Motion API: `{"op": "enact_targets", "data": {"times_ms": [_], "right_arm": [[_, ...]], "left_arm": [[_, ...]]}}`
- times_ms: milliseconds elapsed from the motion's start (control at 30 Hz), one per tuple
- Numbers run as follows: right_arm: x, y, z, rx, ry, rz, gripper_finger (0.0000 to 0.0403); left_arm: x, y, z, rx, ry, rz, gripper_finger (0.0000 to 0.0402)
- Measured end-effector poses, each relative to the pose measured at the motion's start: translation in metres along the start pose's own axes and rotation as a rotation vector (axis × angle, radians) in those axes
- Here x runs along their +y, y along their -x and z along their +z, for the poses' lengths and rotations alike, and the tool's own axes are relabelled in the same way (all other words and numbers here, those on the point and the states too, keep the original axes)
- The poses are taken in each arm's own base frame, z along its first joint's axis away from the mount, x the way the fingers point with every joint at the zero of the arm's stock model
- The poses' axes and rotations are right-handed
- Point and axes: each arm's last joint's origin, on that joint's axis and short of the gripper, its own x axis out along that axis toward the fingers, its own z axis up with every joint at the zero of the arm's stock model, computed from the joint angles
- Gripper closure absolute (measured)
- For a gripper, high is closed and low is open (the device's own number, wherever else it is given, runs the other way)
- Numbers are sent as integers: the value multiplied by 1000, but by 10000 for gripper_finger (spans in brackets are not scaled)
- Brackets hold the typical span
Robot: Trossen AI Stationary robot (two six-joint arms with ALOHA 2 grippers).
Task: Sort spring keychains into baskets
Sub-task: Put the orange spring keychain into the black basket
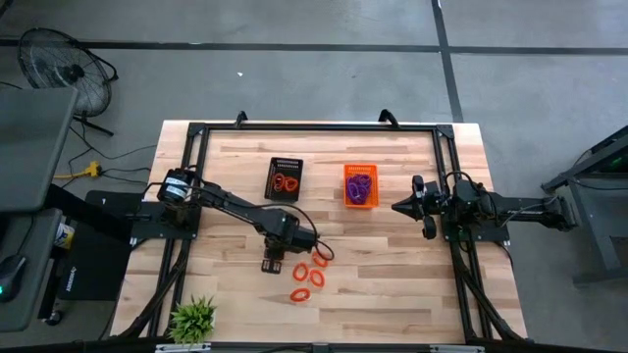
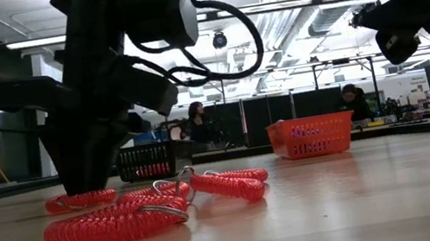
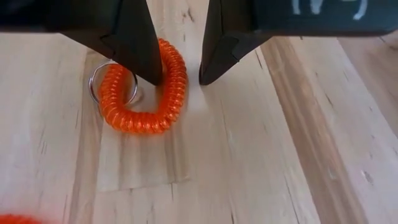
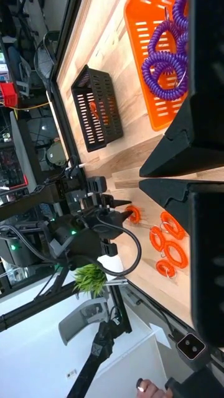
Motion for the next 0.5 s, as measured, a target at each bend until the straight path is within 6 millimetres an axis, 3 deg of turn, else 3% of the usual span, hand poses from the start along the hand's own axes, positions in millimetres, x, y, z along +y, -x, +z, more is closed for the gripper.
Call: {"op": "enact_targets", "data": {"times_ms": [133,367,500], "right_arm": [[0,0,0,0,0,0,392],[0,0,0,0,0,0,392],[0,0,0,0,0,0,392]], "left_arm": [[0,0,1,-5,-9,0,309],[0,0,1,-7,-8,-8,381],[0,0,1,-9,39,-17,394]]}}
